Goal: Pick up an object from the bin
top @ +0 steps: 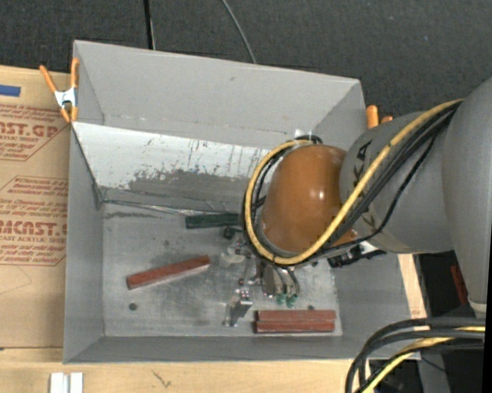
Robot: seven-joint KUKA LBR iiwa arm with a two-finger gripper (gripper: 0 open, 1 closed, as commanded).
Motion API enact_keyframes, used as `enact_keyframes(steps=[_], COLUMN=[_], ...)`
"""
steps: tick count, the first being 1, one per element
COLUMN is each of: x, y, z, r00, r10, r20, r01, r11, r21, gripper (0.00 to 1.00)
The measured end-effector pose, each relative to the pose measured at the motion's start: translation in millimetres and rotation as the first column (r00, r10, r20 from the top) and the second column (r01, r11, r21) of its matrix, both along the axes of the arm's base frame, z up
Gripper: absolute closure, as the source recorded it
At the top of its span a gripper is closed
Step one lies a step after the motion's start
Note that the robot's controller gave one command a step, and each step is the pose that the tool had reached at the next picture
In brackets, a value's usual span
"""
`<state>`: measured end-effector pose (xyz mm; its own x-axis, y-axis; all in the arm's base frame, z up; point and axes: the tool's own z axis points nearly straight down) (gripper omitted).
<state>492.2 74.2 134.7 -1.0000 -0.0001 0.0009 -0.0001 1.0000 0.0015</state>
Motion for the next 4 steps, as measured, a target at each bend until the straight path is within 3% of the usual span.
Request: enact_keyframes(steps=[1, 2, 3, 4], x=[0.0, 44.7, 44.7, 40.0], y=[0.0, 54.9, 54.8, 52.4], z=[0.0, -58.5, -58.5, 72.1], r00=[1.0, 0.998, 0.998, 0.996], r10=[0.0, 0.058, 0.058, 0.094], r20=[0.0, 0.01, 0.01, 0.003], r01=[0.0, -0.058, -0.058, -0.094], r11=[1.0, 0.998, 0.998, 0.996], r21=[0.0, 0.001, 0.001, -0.002], gripper=[0.0, 1.0, 1.0, 1.0])
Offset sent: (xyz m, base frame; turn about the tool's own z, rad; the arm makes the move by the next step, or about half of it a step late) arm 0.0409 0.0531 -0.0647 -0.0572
